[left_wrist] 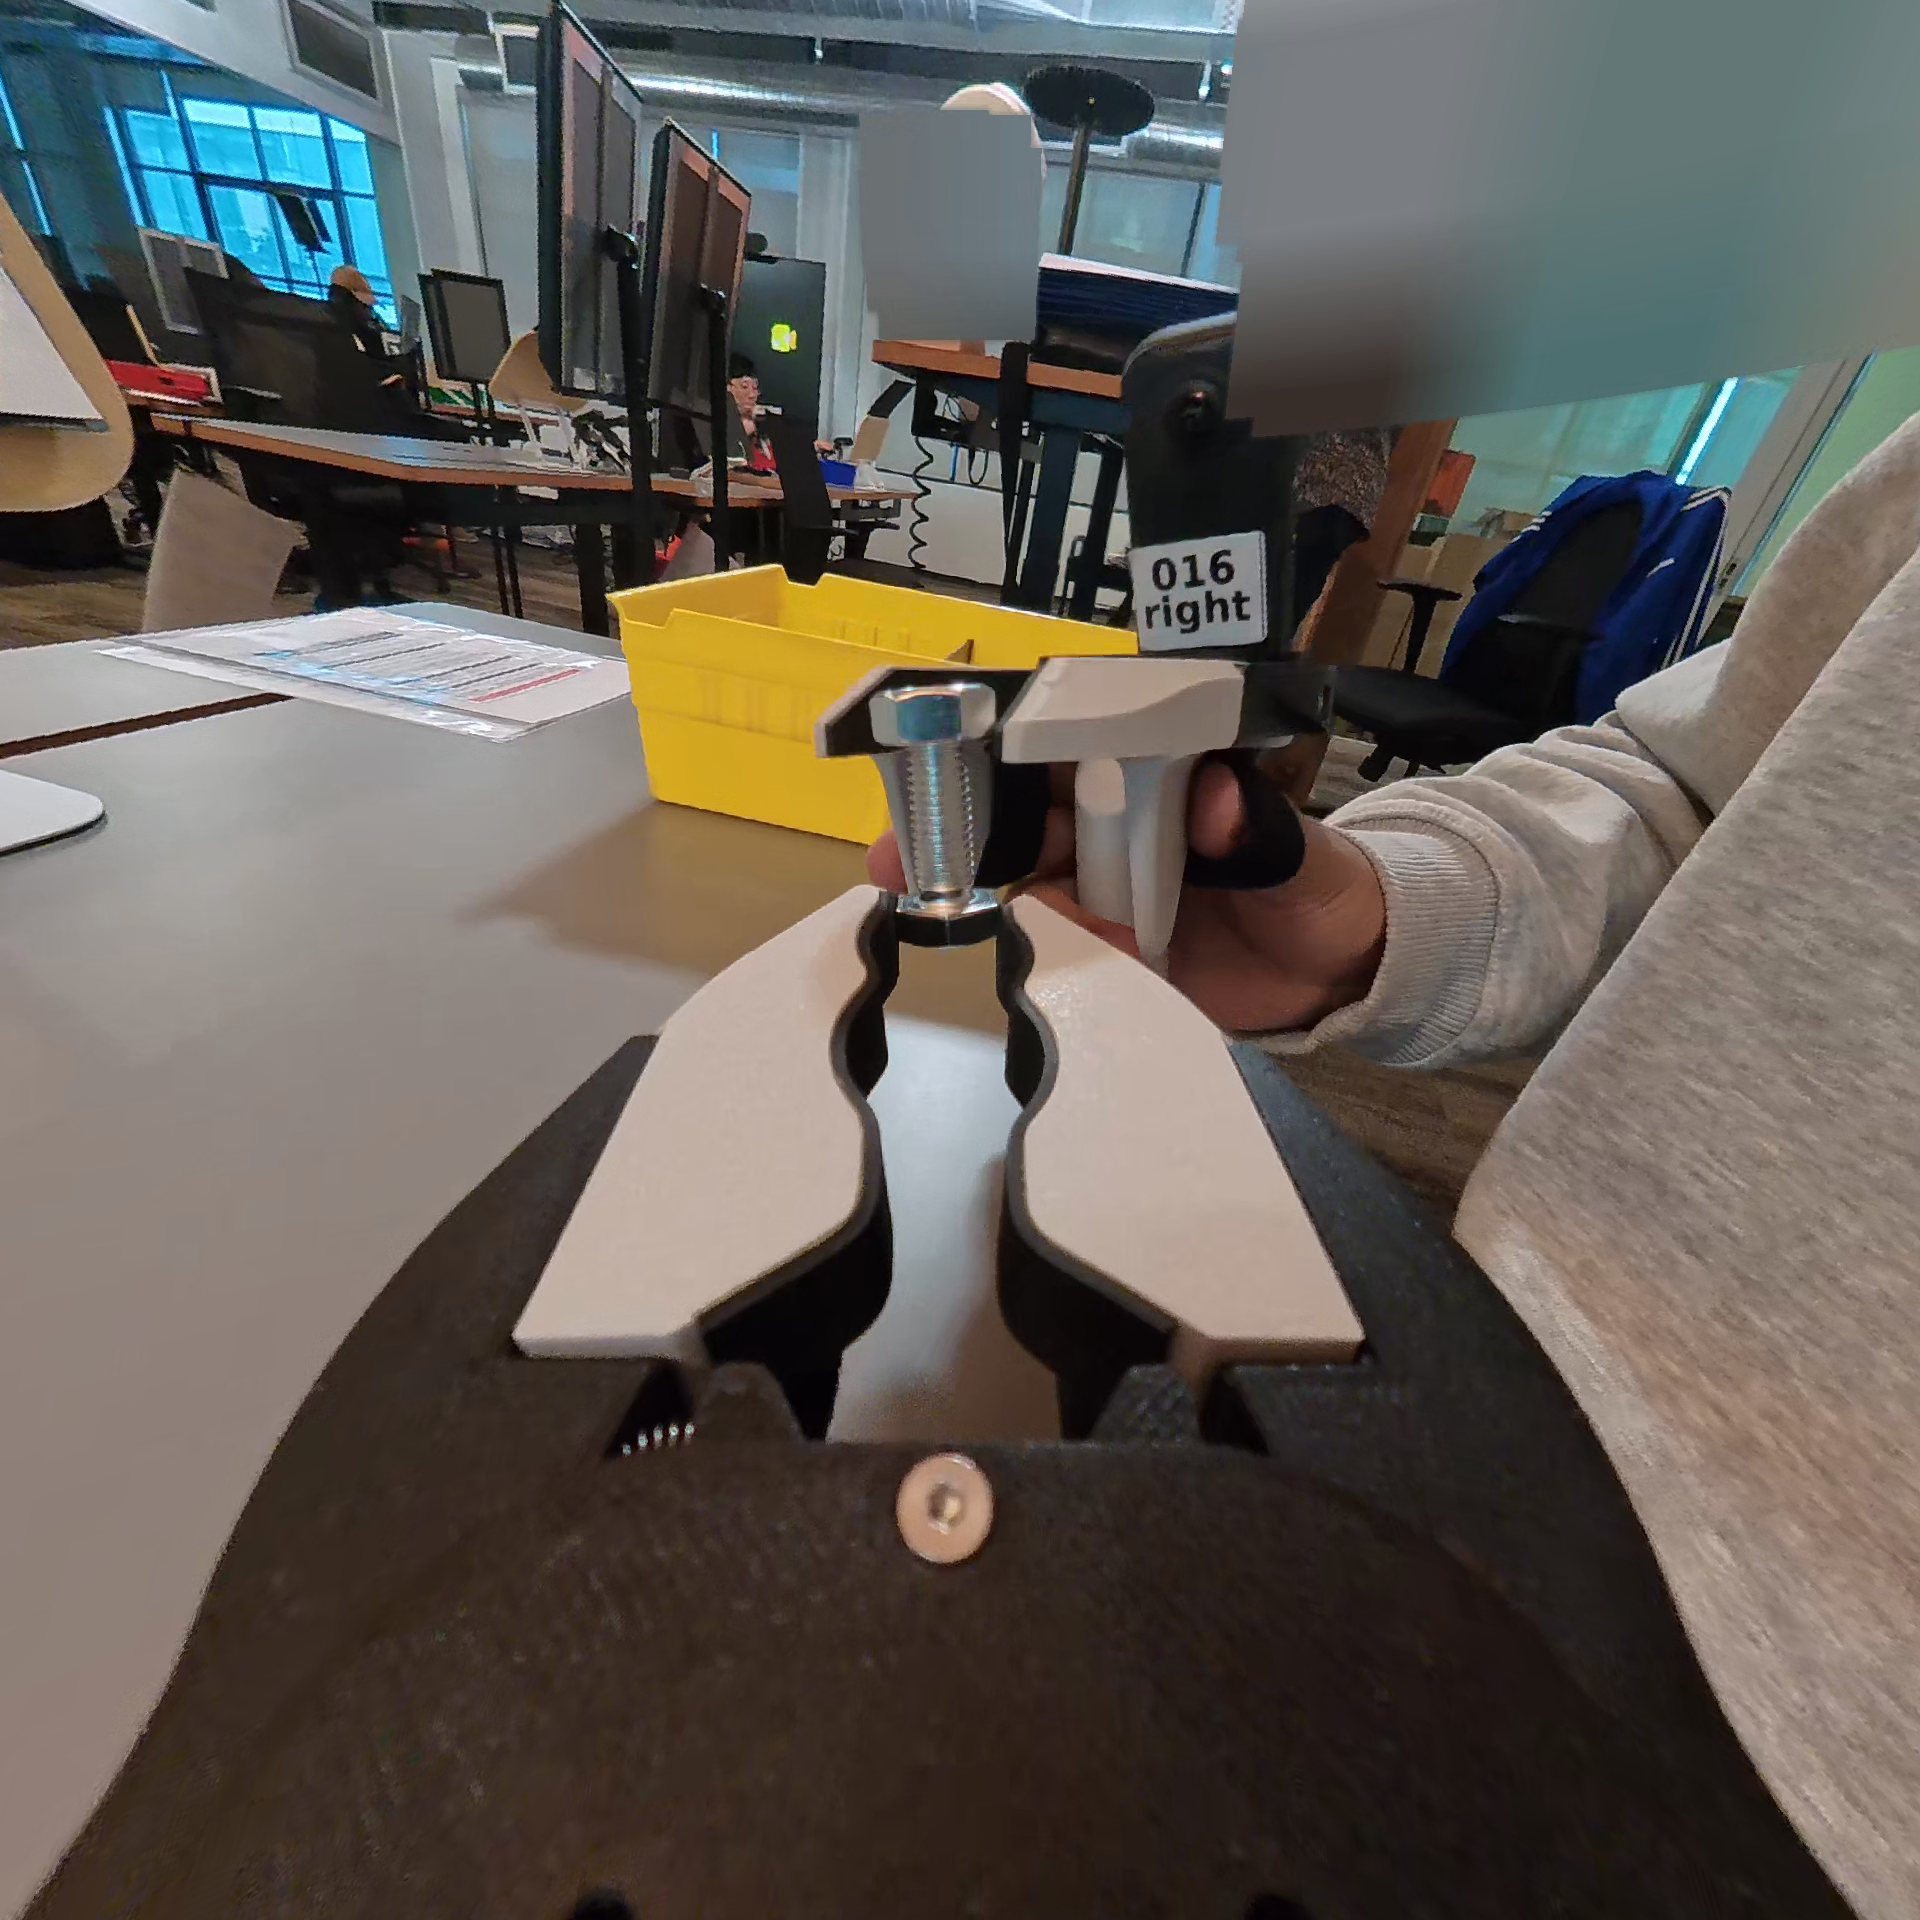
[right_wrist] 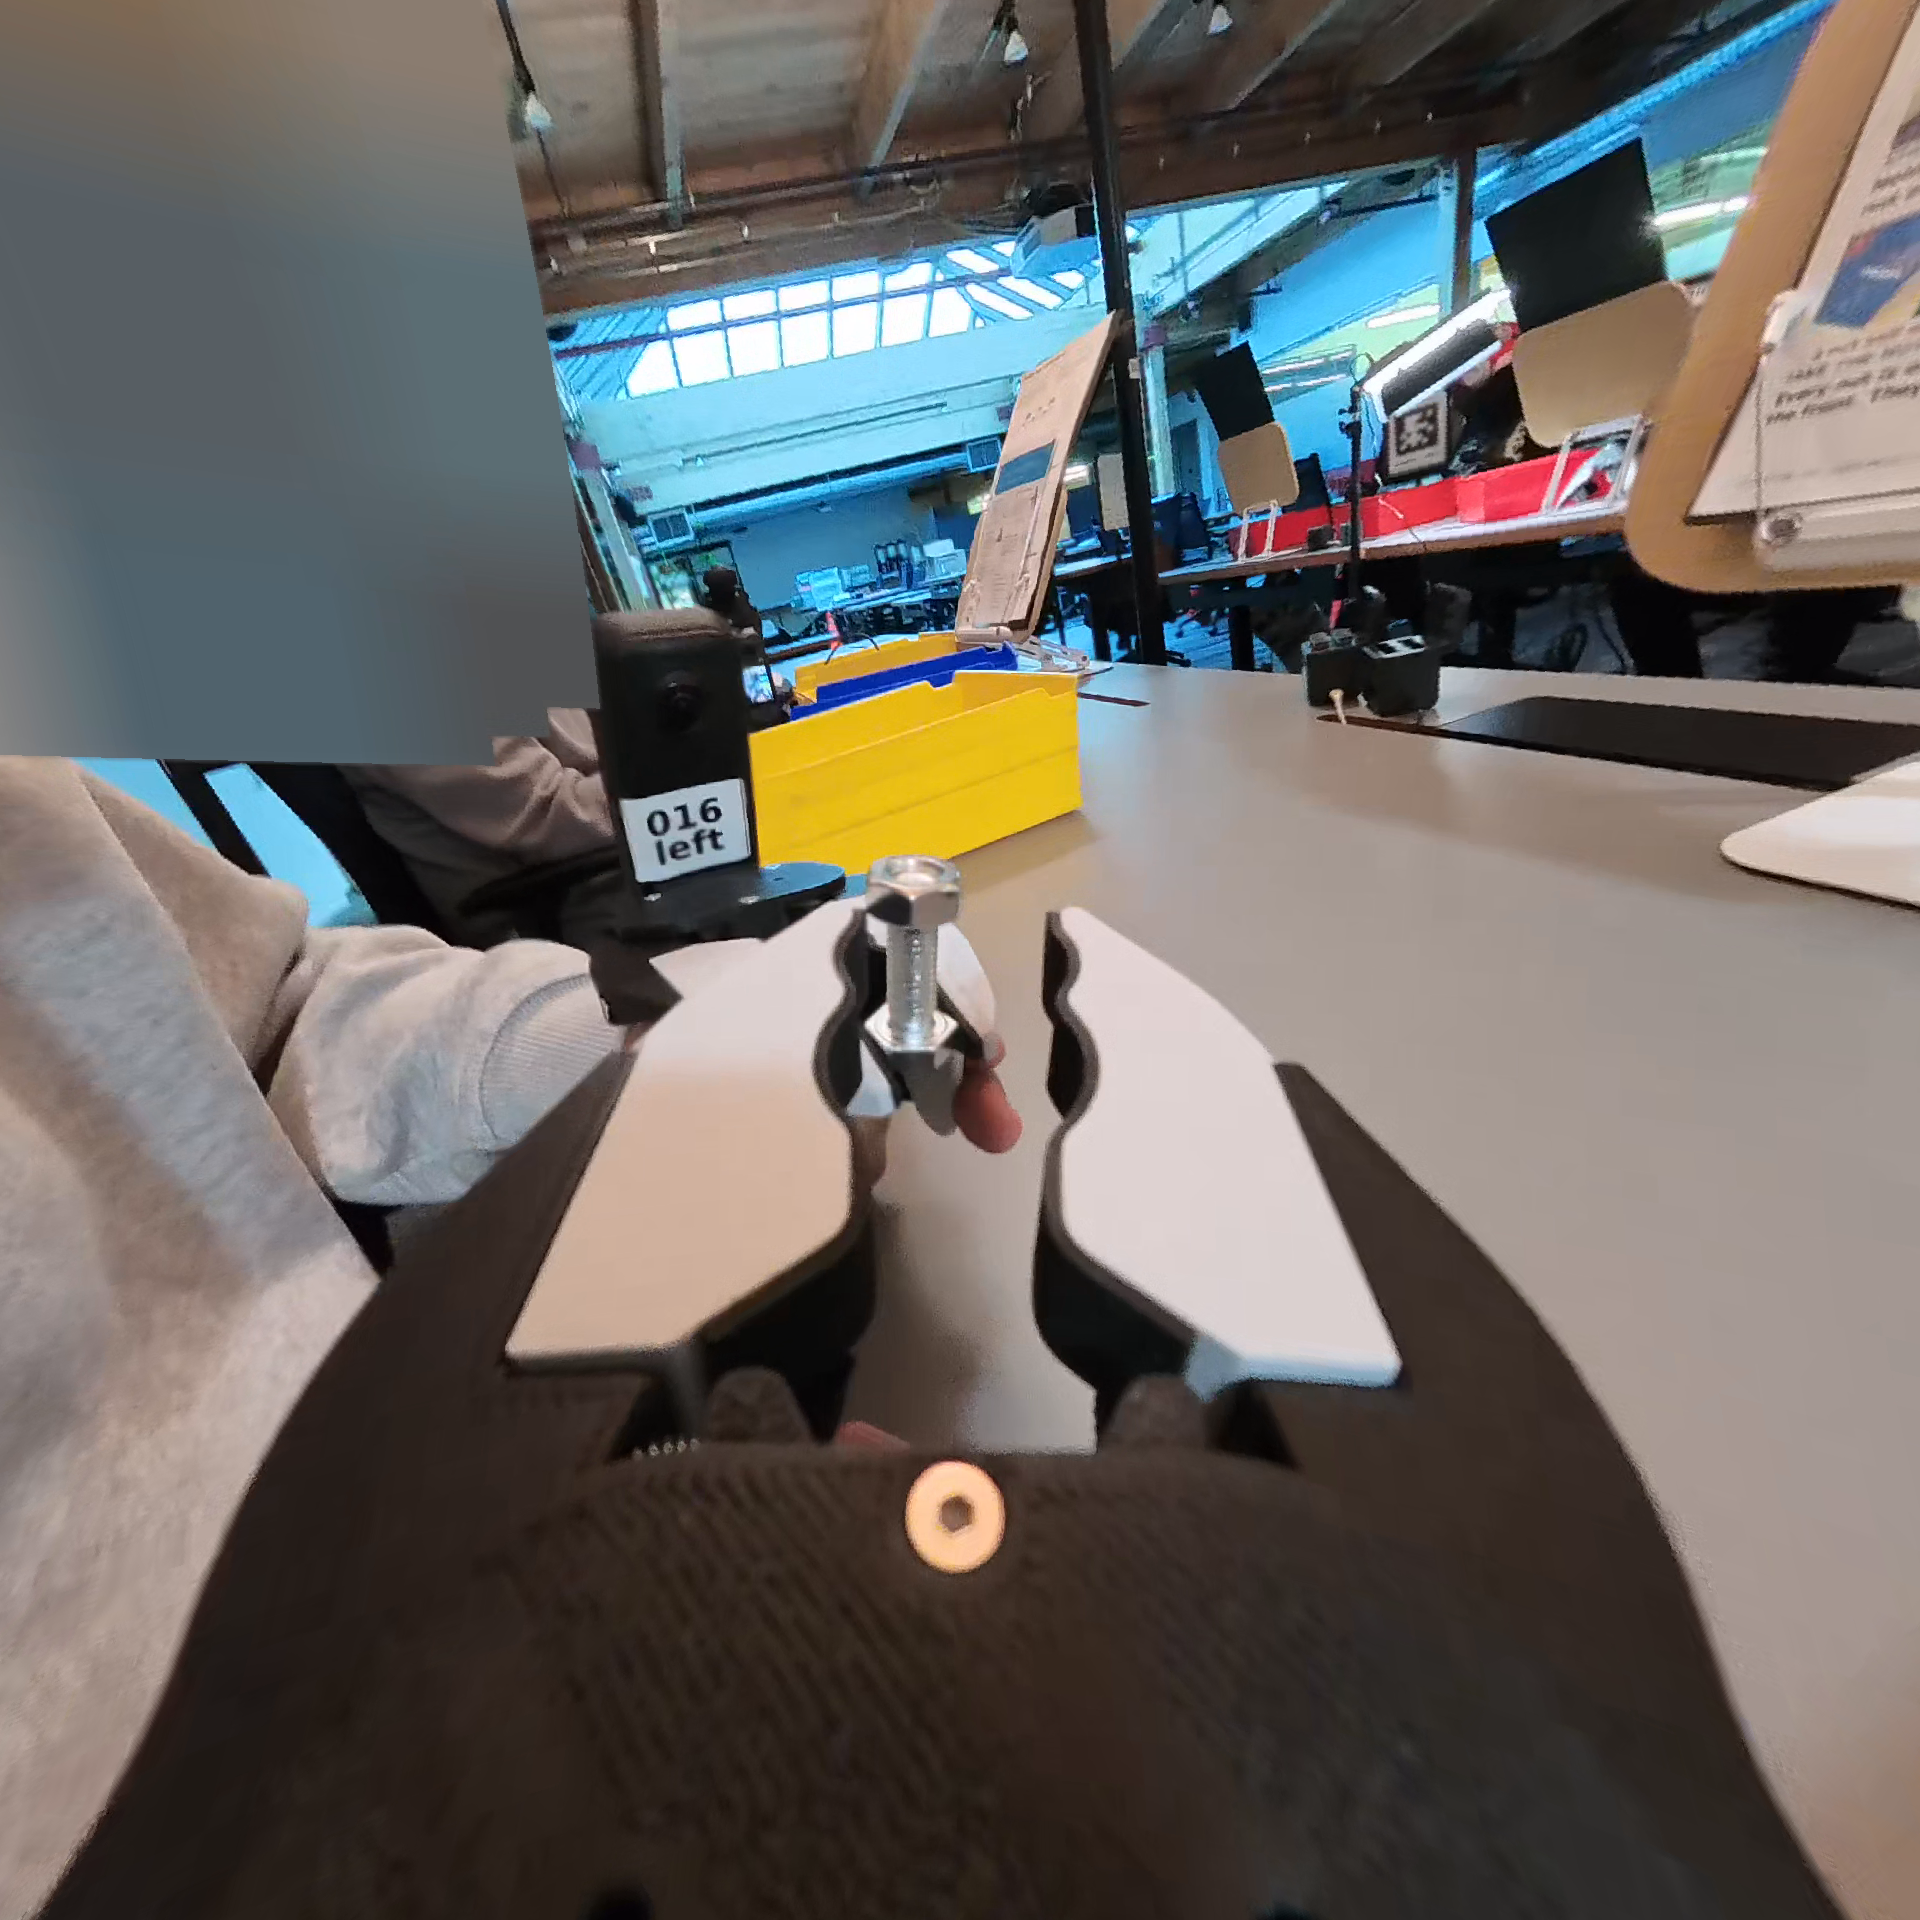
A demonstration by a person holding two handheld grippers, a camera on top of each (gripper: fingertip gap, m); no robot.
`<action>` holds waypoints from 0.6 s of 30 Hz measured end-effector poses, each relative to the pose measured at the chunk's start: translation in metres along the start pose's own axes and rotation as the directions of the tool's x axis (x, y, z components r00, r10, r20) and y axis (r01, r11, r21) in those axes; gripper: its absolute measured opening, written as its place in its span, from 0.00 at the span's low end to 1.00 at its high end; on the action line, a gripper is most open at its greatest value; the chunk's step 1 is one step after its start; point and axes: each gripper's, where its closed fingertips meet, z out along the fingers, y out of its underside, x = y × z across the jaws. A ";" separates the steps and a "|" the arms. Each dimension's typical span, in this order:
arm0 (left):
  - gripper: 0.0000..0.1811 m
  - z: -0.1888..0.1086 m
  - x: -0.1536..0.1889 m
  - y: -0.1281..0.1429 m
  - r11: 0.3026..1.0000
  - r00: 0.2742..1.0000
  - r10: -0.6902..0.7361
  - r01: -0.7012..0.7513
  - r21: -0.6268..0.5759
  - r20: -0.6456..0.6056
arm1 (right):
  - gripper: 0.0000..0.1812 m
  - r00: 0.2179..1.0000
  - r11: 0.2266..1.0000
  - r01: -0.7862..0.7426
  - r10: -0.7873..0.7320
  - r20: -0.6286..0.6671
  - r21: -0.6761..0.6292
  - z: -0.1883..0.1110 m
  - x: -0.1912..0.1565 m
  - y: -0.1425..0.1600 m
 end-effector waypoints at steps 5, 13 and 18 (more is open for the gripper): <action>0.10 -0.001 -0.003 -0.002 1.000 1.000 -0.018 0.018 0.015 0.006 | 0.17 0.997 0.996 -0.074 0.075 -0.032 0.041 -0.008 0.016 -0.005; 0.10 0.000 0.002 0.000 1.000 1.000 0.010 -0.010 -0.002 -0.007 | 0.20 1.000 1.000 0.012 -0.013 0.026 0.016 0.000 -0.004 -0.004; 0.10 -0.001 -0.002 -0.002 1.000 1.000 -0.003 0.003 0.013 0.005 | 0.20 0.998 0.998 -0.056 0.056 0.002 0.024 -0.004 0.008 -0.003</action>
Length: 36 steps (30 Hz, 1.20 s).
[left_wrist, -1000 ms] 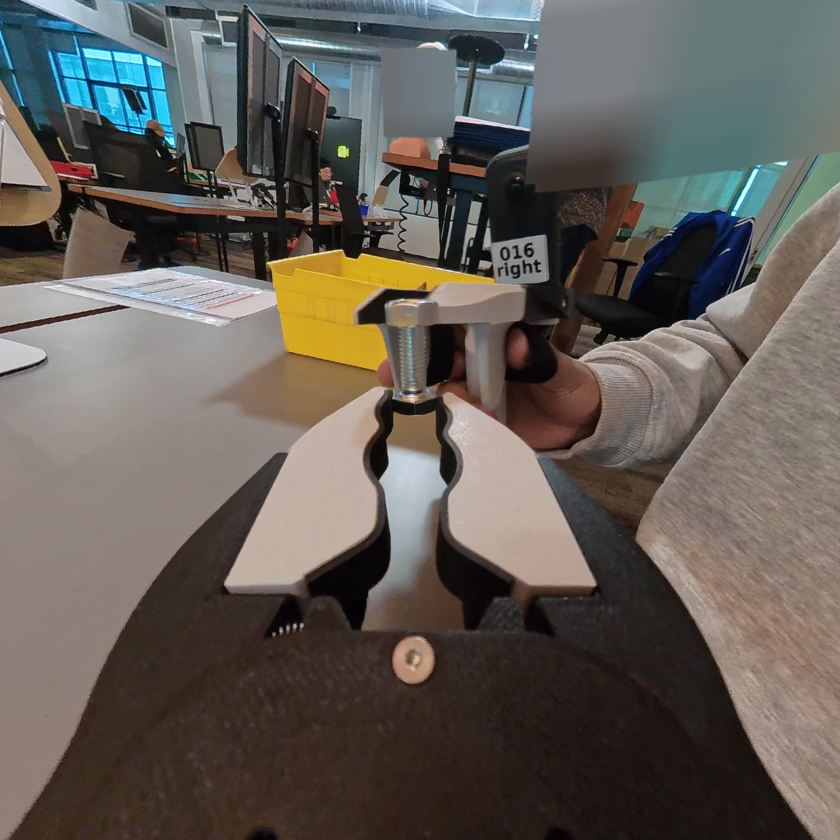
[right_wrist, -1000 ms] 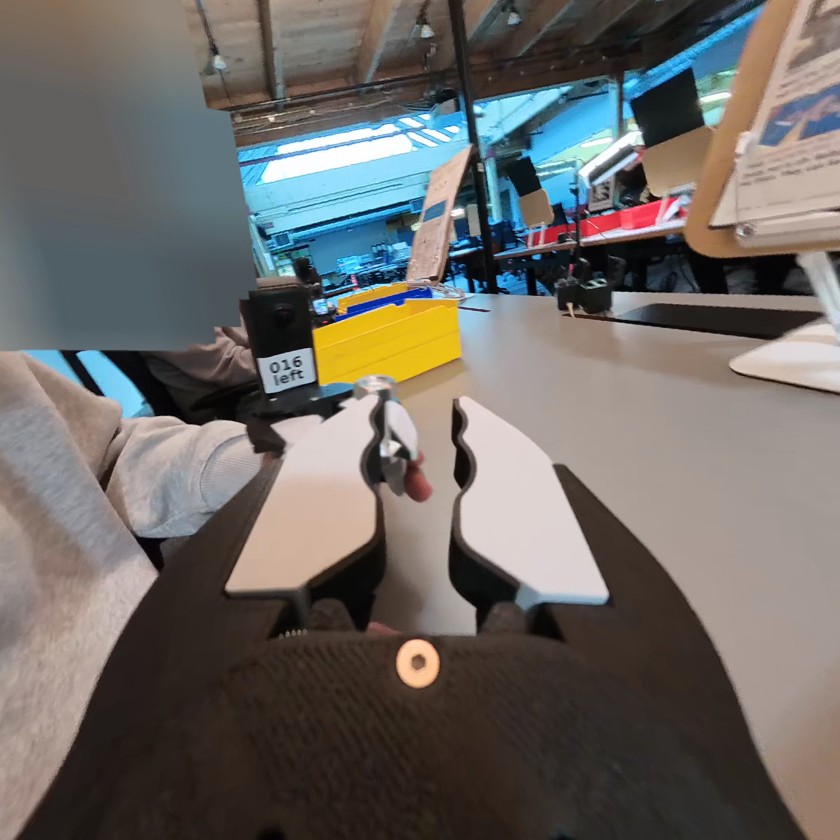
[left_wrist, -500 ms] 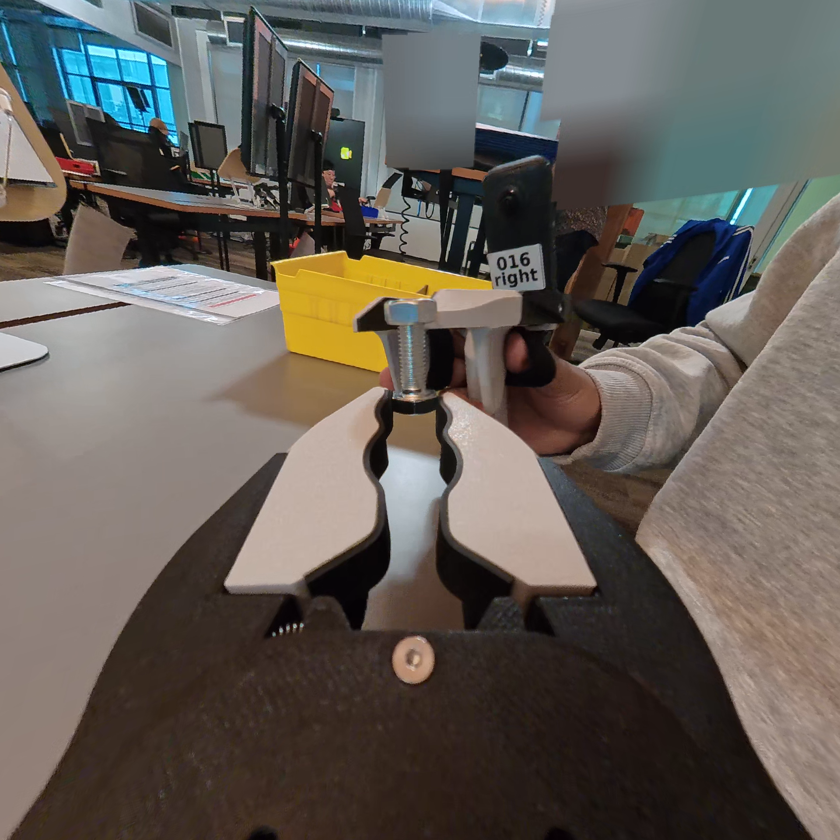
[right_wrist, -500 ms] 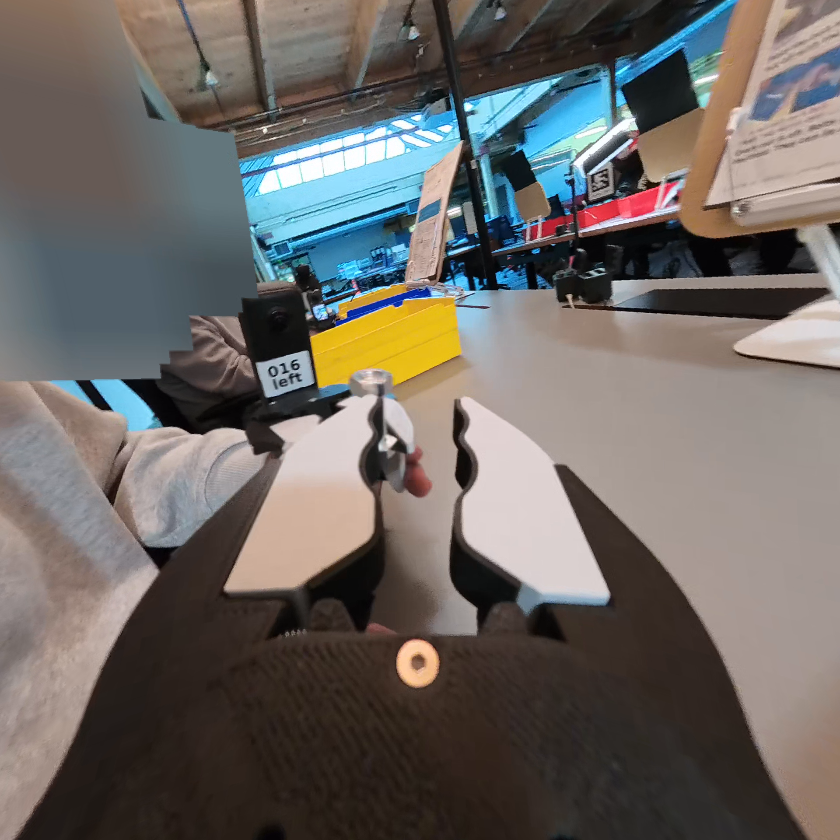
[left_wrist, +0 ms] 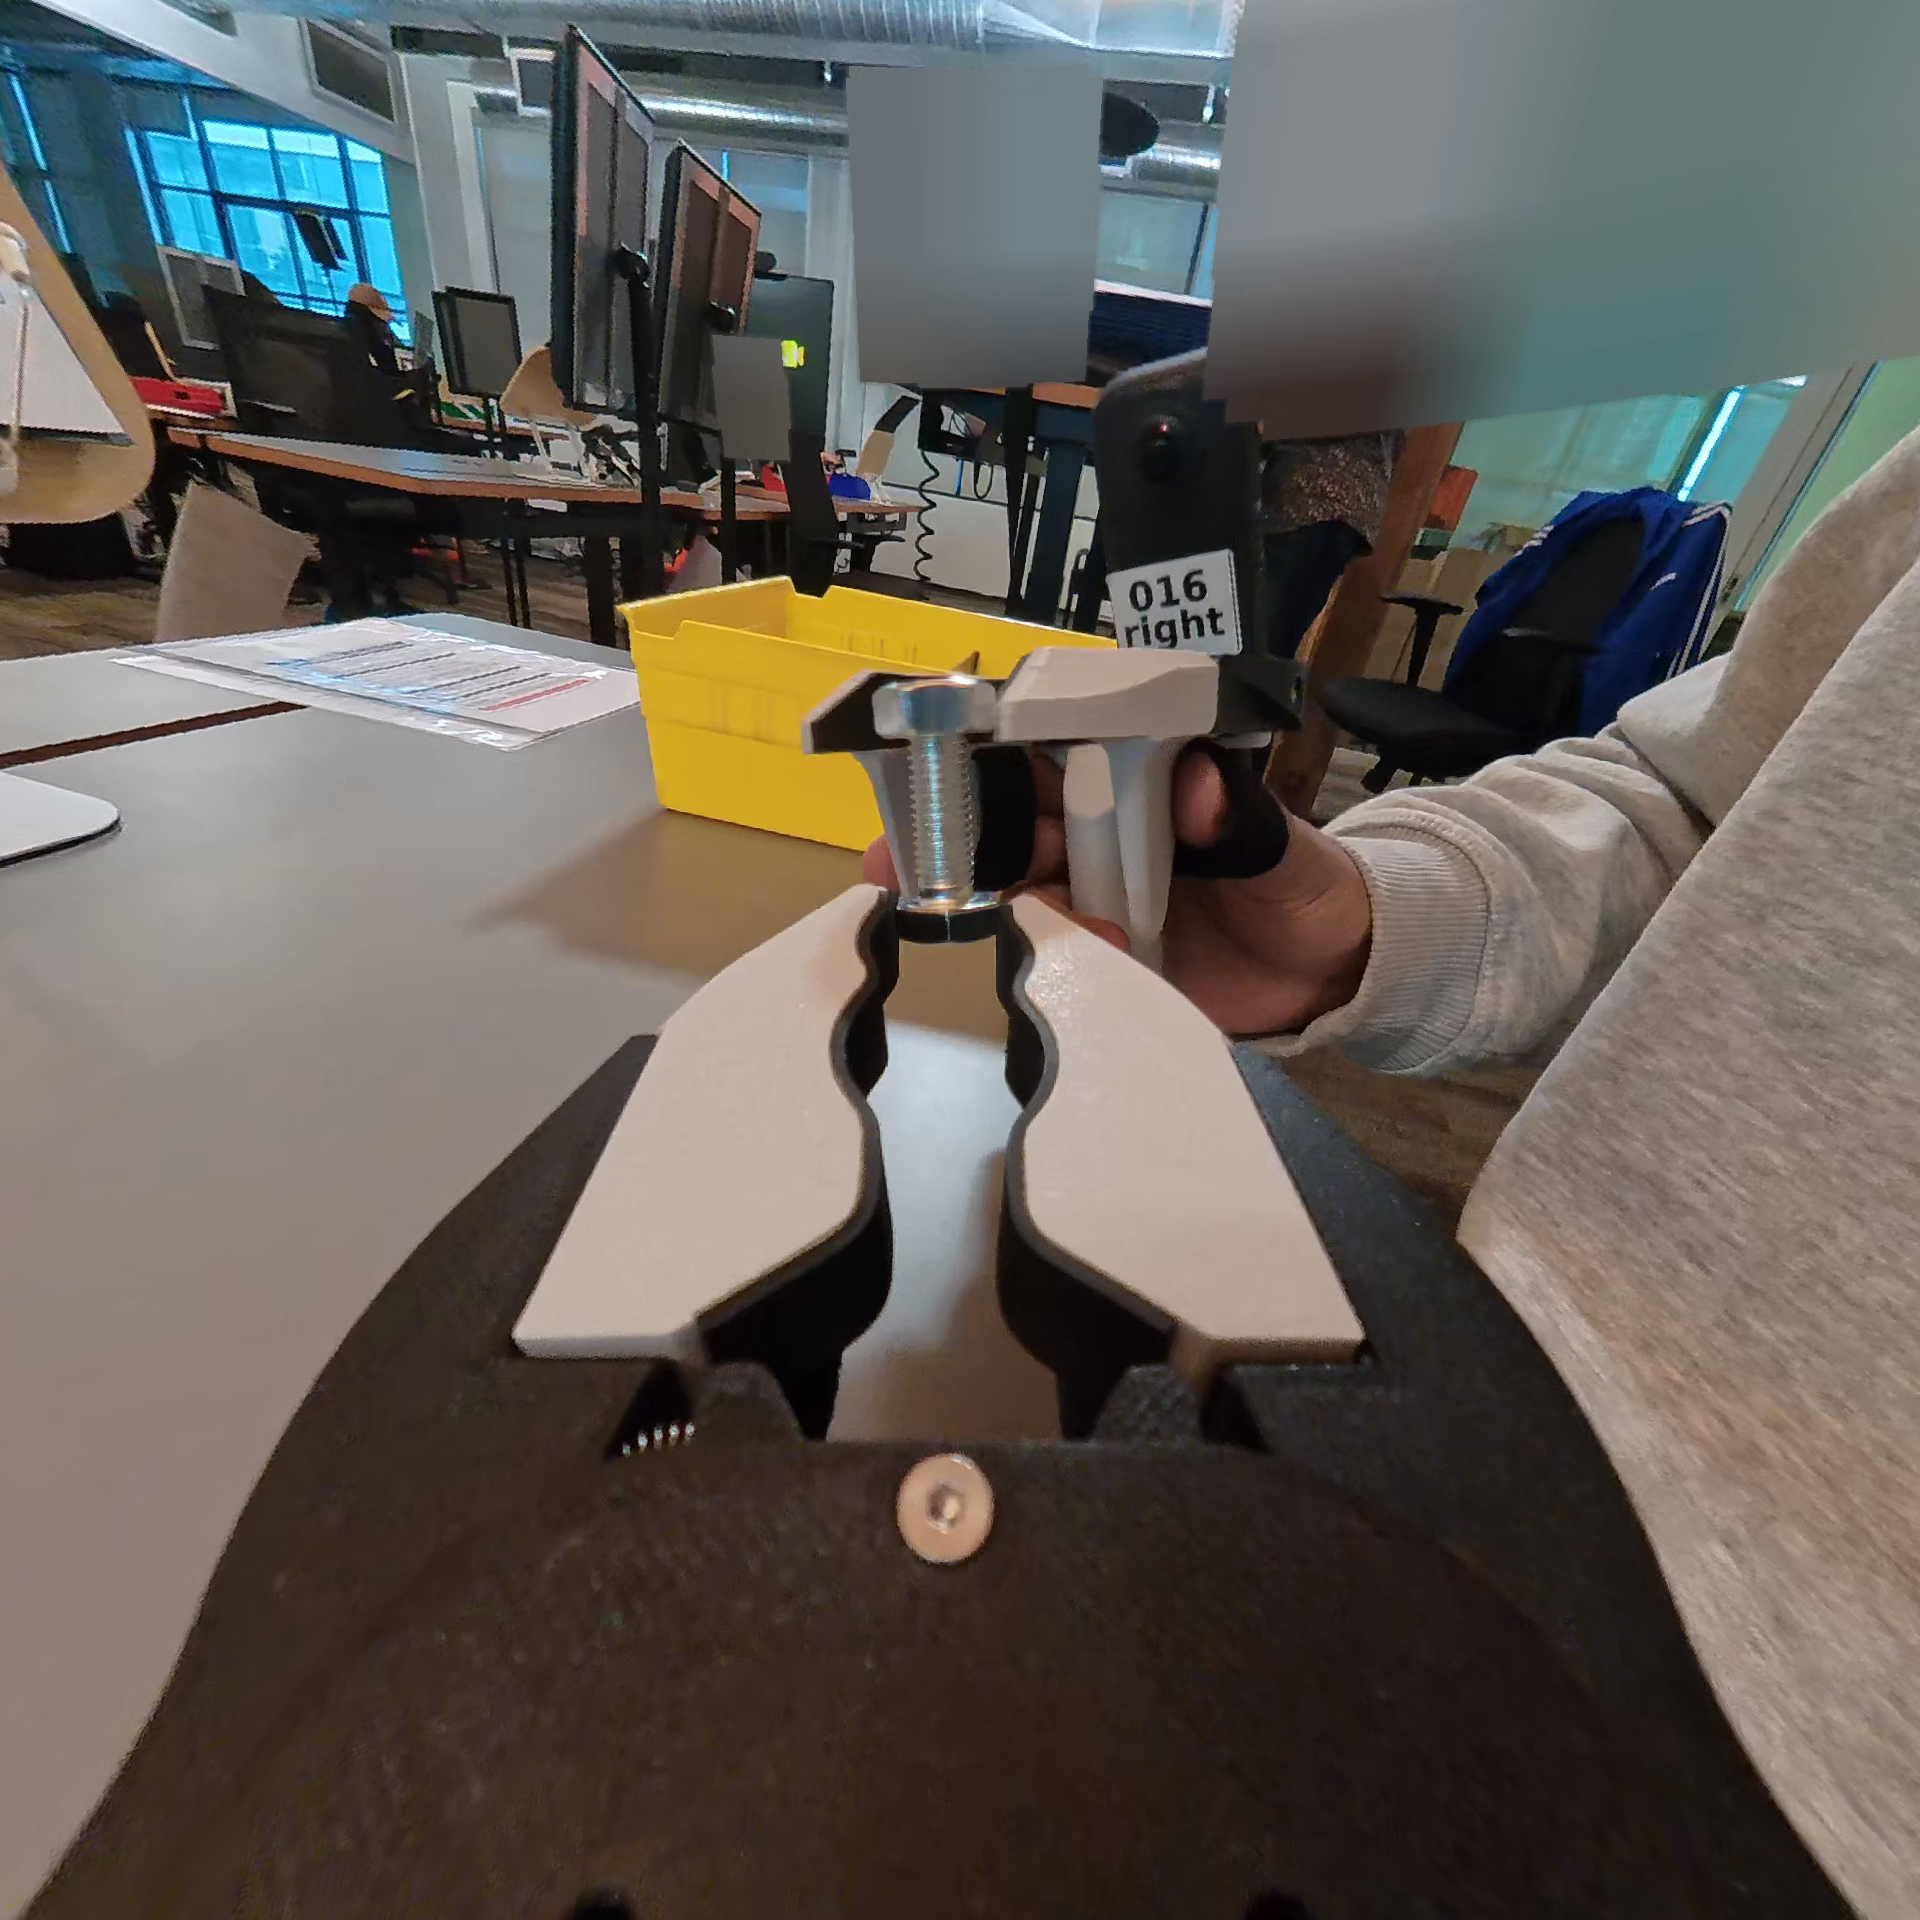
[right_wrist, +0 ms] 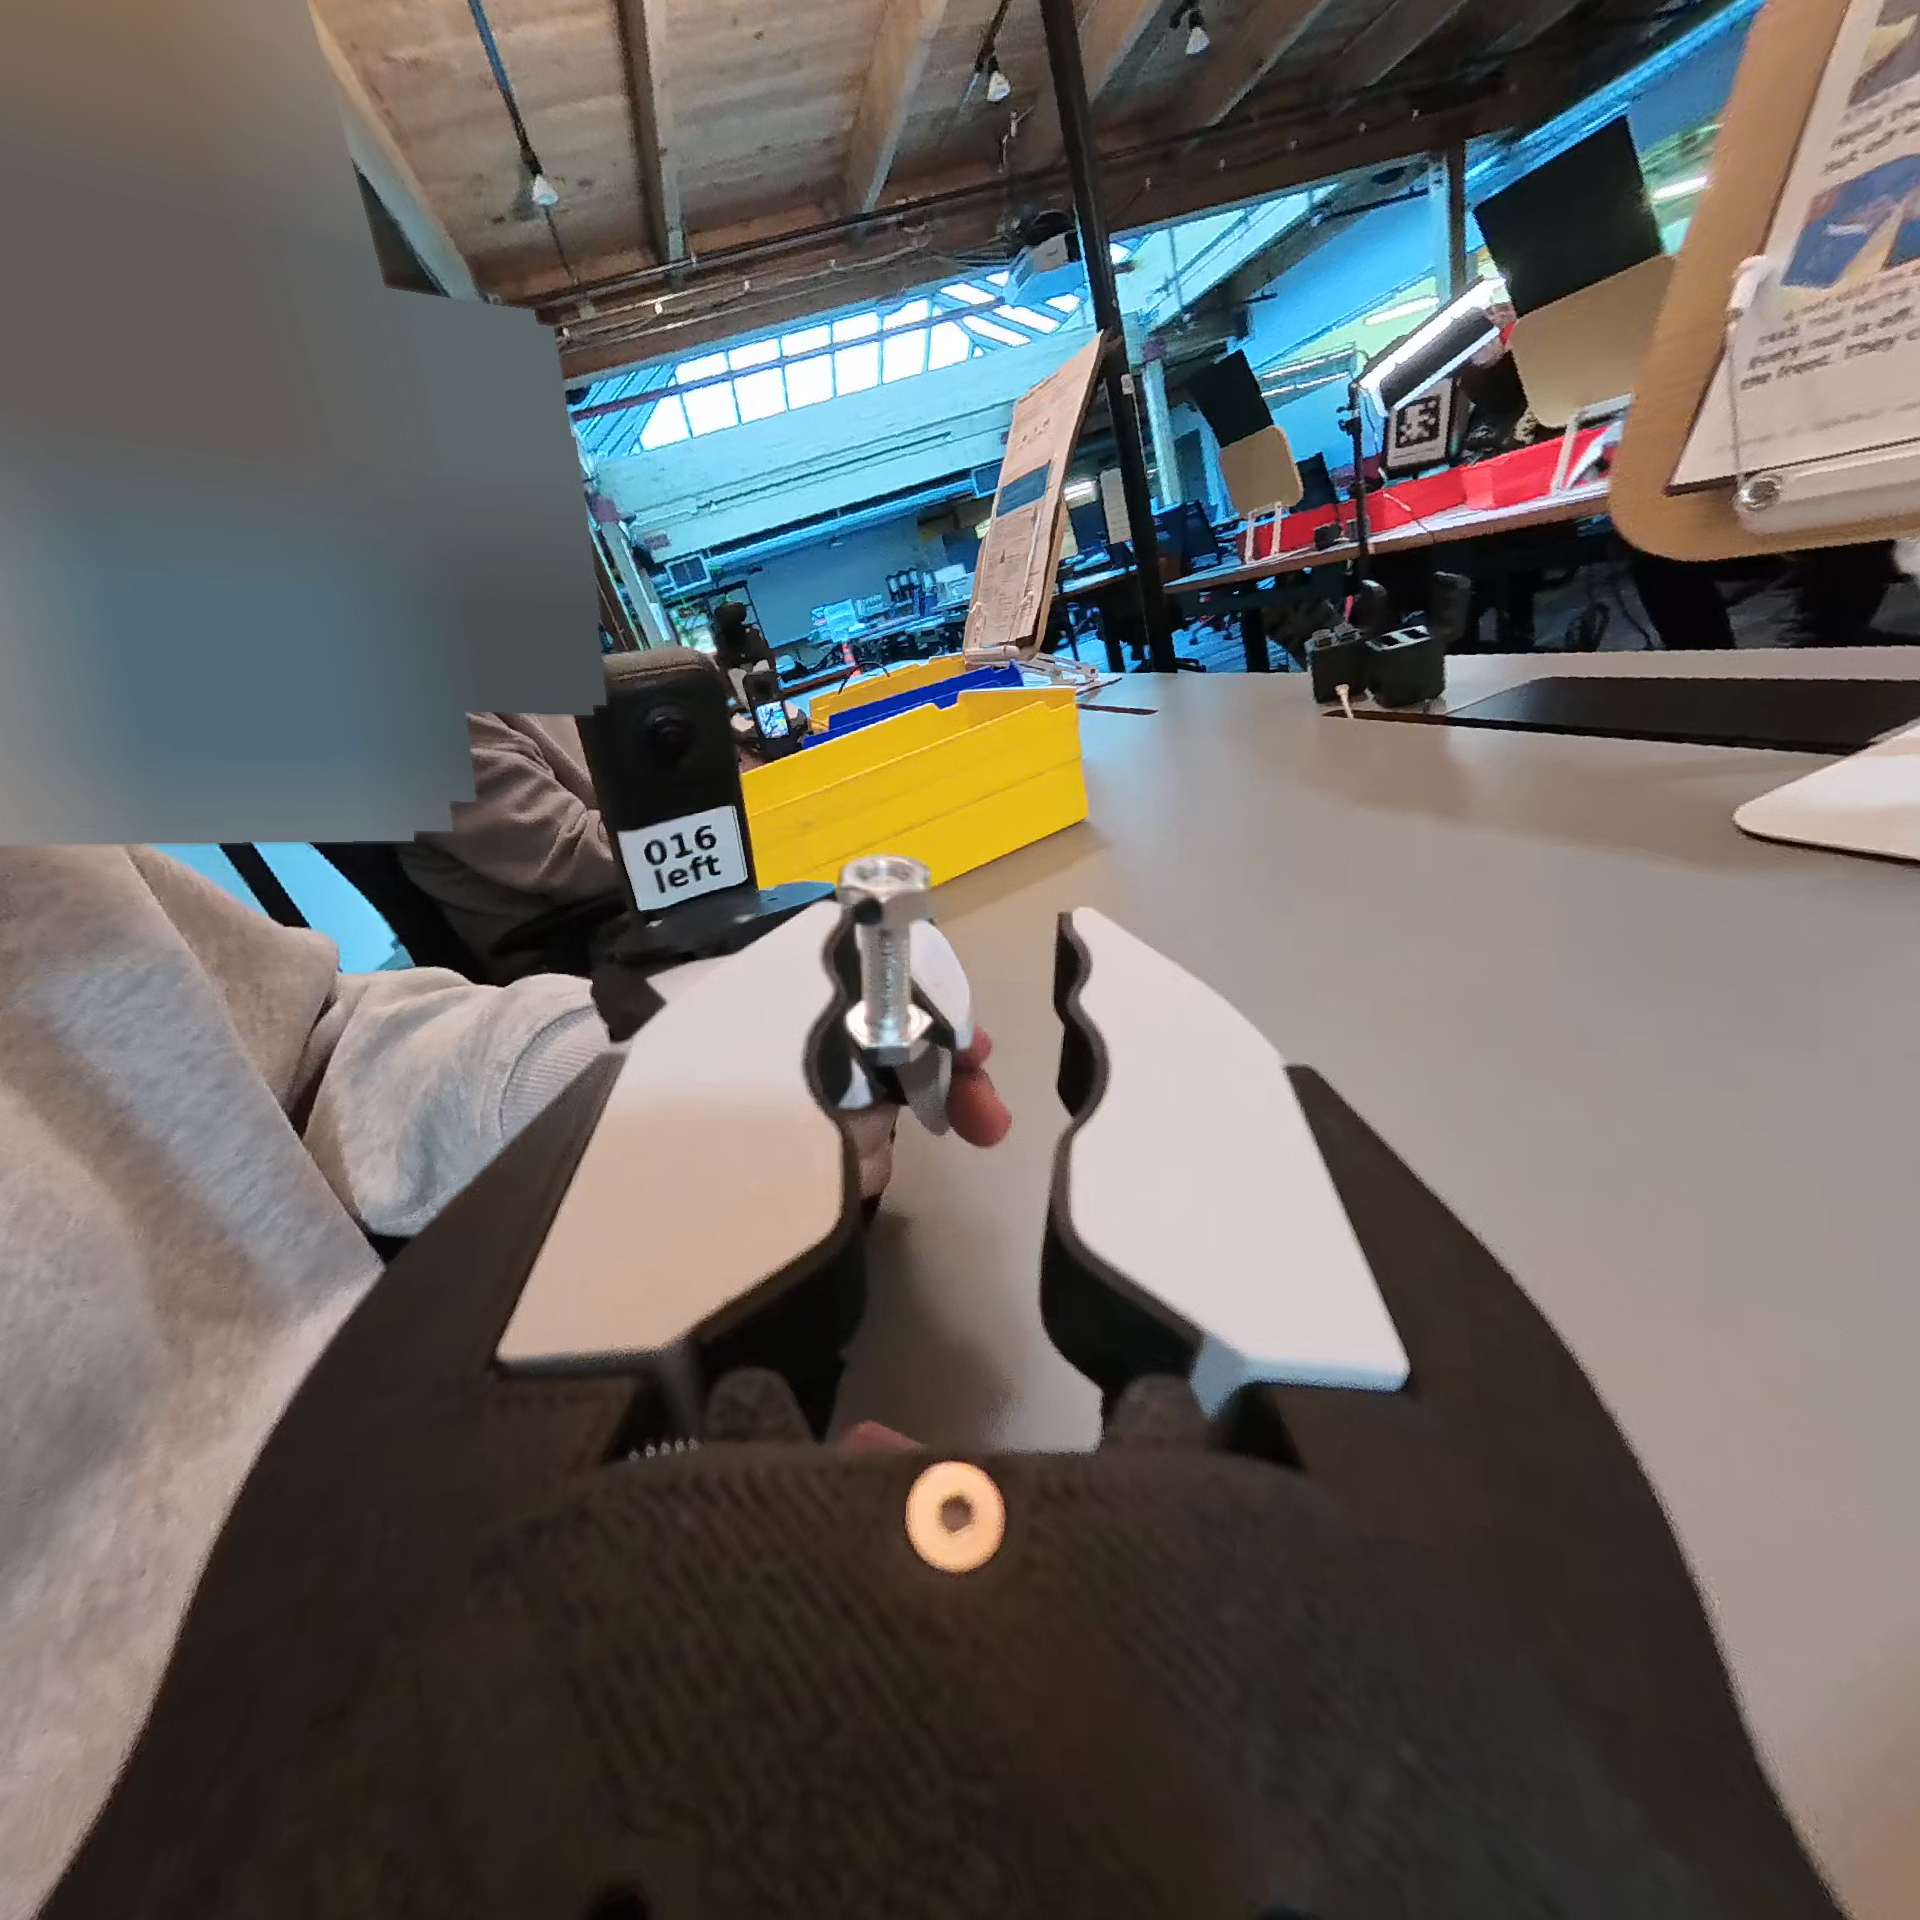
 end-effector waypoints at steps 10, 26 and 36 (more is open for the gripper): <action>0.11 0.000 0.003 -0.002 1.000 1.000 0.000 0.000 0.012 -0.013 | 0.13 0.997 1.000 0.024 -0.023 0.076 -0.013 0.003 -0.019 0.000; 0.10 0.003 0.008 0.005 0.999 0.999 0.036 -0.037 -0.033 -0.022 | 0.05 0.994 0.994 0.078 -0.073 0.077 -0.072 0.006 -0.024 0.009; 0.10 0.002 0.001 0.004 0.999 0.999 0.044 -0.044 -0.032 0.017 | 0.17 0.996 0.997 0.077 -0.076 0.051 -0.030 0.006 -0.020 0.003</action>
